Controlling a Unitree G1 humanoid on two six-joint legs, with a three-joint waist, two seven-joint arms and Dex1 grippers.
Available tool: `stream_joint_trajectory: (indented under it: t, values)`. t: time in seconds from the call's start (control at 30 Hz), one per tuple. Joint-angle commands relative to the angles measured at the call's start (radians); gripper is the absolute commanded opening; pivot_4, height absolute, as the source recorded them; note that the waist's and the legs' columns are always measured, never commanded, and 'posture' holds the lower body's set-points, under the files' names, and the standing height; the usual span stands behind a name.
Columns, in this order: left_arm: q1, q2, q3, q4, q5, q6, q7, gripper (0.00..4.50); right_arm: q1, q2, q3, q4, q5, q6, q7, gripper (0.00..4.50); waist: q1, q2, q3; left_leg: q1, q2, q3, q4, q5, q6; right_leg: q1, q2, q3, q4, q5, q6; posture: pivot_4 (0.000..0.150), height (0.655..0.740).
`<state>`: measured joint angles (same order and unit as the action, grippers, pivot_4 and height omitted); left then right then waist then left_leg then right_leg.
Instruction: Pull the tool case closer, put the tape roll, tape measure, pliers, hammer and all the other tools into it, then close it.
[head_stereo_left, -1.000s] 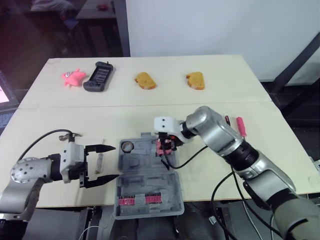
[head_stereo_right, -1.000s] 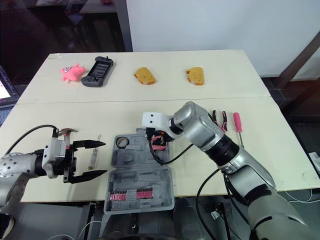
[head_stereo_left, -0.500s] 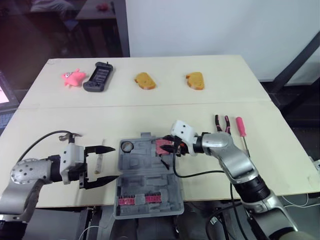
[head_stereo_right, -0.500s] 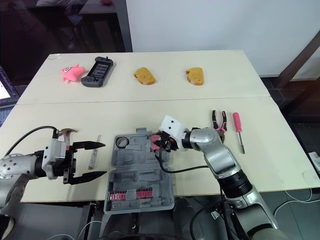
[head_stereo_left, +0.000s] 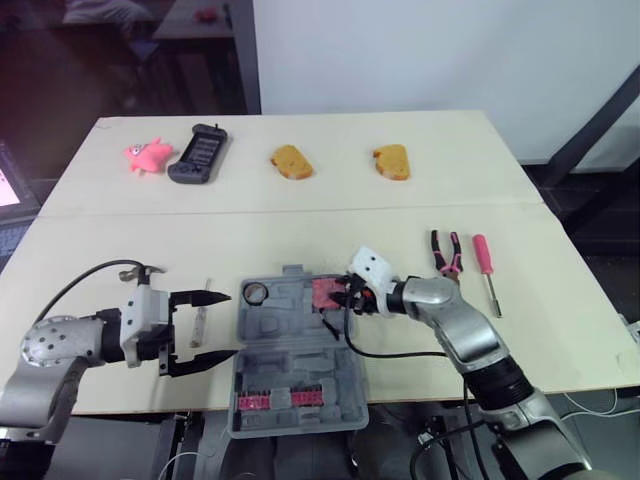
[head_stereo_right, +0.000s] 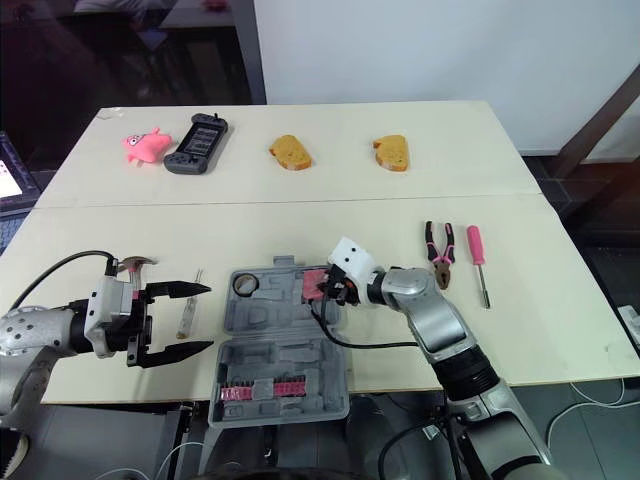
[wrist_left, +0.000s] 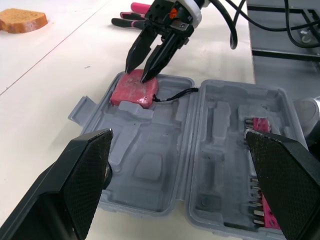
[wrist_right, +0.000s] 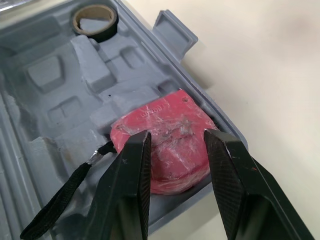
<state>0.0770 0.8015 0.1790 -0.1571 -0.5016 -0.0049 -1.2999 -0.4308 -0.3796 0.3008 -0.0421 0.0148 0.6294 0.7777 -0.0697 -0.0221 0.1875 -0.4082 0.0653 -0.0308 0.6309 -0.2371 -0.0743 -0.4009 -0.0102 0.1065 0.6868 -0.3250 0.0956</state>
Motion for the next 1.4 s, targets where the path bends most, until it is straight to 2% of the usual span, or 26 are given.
stream_joint_trajectory:
  t: [0.03, 0.27, 0.5, 0.73, 0.83, 0.93, 1.07, 1.17, 1.2, 1.27, 1.4]
  values:
    - [0.007, 0.007, 0.017, -0.015, -0.002, -0.001, 0.005, 4.50, 0.009, 0.005, 0.020, 0.076, -0.012, 0.110, -0.034, 1.77, 0.002, 0.000, 0.000, 0.001, 0.000, 0.000, 0.000, 0.000, 0.000, 0.001, 0.000, 0.000, 0.000, 0.000, 0.000, 0.150, 0.7400]
    - [0.010, 0.010, 0.020, -0.020, -0.003, 0.001, 0.010, 4.50, 0.018, 0.000, 0.083, 0.091, 0.000, 0.232, -0.022, 1.77, 0.002, -0.005, -0.005, 0.005, 0.000, -0.001, 0.000, 0.000, 0.000, 0.007, 0.000, 0.000, -0.002, -0.001, -0.001, 0.150, 0.7400]
    - [0.006, 0.012, 0.019, -0.017, -0.002, 0.002, 0.012, 4.50, -0.009, 0.016, 0.078, 0.083, 0.011, 0.207, -0.028, 1.77, 0.001, -0.008, -0.008, 0.008, 0.000, -0.001, -0.002, 0.000, 0.000, 0.010, 0.000, 0.000, -0.003, -0.002, -0.003, 0.150, 0.7400]
    - [0.005, 0.020, 0.041, -0.008, -0.009, 0.000, 0.018, 4.50, -0.023, -0.028, -0.026, -0.155, 0.108, 0.150, 0.028, 1.77, 0.001, -0.006, -0.006, 0.003, 0.000, -0.001, -0.002, 0.000, 0.000, 0.004, 0.000, 0.000, -0.003, -0.001, 0.000, 0.150, 0.7400]
    - [0.019, 0.026, 0.077, -0.006, -0.019, 0.012, 0.031, 4.50, -0.023, -0.054, -0.155, -0.307, 0.216, 0.155, 0.053, 1.77, 0.000, -0.004, -0.003, -0.001, 0.000, -0.001, -0.001, 0.000, 0.000, 0.001, 0.000, 0.000, -0.003, 0.000, 0.000, 0.150, 0.7400]
    - [0.061, 0.046, 0.146, 0.017, -0.023, 0.026, 0.039, 4.50, 0.059, -0.165, -0.317, -0.396, 0.297, 0.108, 0.118, 1.77, 0.003, -0.004, -0.003, -0.001, 0.000, -0.001, -0.002, 0.000, 0.000, 0.001, 0.000, 0.000, -0.003, 0.000, 0.001, 0.150, 0.7400]
    - [0.107, 0.082, 0.263, 0.178, 0.030, -0.026, 0.062, 4.50, 0.302, -0.354, -0.542, -0.333, 0.343, -0.057, 0.282, 1.77, 0.025, -0.006, -0.003, -0.001, 0.000, -0.001, -0.003, -0.001, 0.002, 0.003, -0.001, -0.002, -0.006, -0.002, 0.001, 0.150, 0.7400]
    - [0.123, 0.108, 0.324, 0.313, 0.065, -0.085, 0.064, 4.50, 0.417, -0.426, -0.644, -0.255, 0.371, -0.120, 0.333, 1.77, 0.023, -0.004, -0.002, 0.000, 0.000, 0.000, -0.002, -0.002, 0.003, 0.003, -0.001, -0.001, -0.007, -0.002, 0.001, 0.150, 0.7400]
    - [0.131, 0.121, 0.354, 0.375, 0.070, -0.099, 0.065, 4.50, 0.455, -0.443, -0.681, -0.218, 0.368, -0.137, 0.338, 2.14, 0.020, -0.003, -0.001, 0.000, 0.000, 0.001, -0.002, -0.002, 0.003, 0.002, -0.001, 0.000, -0.007, -0.003, -0.001, 0.150, 0.7400]
    - [0.142, 0.140, 0.394, 0.472, 0.082, -0.132, 0.064, 4.50, 0.512, -0.465, -0.736, -0.166, 0.365, -0.167, 0.347, 2.55, 0.016, -0.003, -0.001, 0.002, 0.000, 0.002, -0.001, -0.002, 0.003, 0.003, -0.001, 0.001, -0.006, -0.003, -0.003, 0.150, 0.7400]
    - [0.196, 0.185, 0.455, 0.667, 0.104, -0.201, 0.035, 4.50, 0.638, -0.496, -0.847, -0.067, 0.368, -0.234, 0.385, 4.46, 0.007, -0.004, -0.001, 0.003, 0.000, 0.003, 0.000, -0.002, 0.003, 0.004, -0.001, 0.002, -0.006, -0.004, -0.004, 0.150, 0.7400]
